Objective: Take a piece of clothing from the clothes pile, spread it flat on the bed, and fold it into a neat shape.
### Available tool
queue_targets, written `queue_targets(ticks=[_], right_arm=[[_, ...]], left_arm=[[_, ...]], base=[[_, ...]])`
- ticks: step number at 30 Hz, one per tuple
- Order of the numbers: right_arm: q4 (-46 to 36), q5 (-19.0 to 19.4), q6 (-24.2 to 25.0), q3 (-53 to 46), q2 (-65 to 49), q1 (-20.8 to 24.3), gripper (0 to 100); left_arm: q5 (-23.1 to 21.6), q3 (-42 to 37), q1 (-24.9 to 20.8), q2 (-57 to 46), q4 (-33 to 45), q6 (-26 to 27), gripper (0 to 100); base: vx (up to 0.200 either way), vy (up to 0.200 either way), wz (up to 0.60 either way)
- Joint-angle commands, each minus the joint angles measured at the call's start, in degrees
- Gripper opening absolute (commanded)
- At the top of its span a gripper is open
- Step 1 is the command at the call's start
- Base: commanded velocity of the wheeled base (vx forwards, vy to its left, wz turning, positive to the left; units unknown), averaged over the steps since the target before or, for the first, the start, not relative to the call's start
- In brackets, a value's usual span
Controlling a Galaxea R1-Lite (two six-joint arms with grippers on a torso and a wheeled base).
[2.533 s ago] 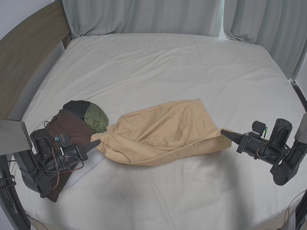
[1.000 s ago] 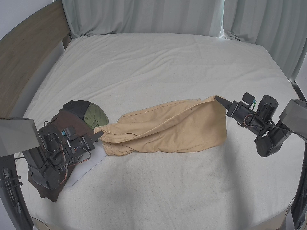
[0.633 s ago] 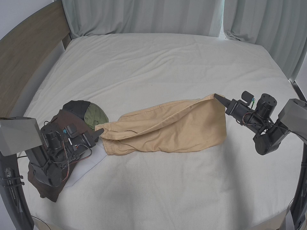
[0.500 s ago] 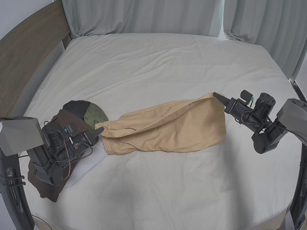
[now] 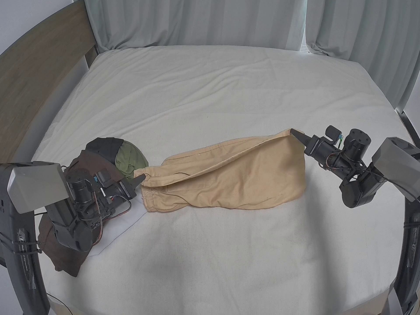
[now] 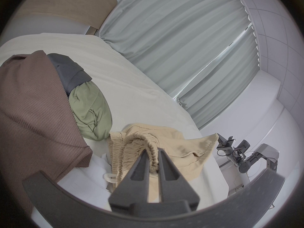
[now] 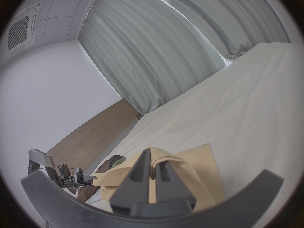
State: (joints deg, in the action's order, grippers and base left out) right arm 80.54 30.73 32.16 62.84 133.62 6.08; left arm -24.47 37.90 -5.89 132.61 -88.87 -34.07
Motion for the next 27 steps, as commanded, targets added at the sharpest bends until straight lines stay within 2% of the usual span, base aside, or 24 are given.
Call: queue_targets(ticks=[1,16,27], right_arm=[[-0.5,0.0,0.0,2.1,2.6,0.3,0],[-2.3,-0.8,0.0,7.4,7.0,0.3,0],[-2.3,-0.8,-0.1,7.6,7.3,0.0,0]], left_arm=[[-0.1,0.8,0.2,1.5,0.0,0.0,0],[0.2,6.2,0.4,6.3,0.0,0.0,0],[0.3,8.3,0.4,7.4,0.0,0.0,0]], base=[[0.000,0.000,0.00],[0.000,0.000,0.00],[0.000,0.000,0.00]])
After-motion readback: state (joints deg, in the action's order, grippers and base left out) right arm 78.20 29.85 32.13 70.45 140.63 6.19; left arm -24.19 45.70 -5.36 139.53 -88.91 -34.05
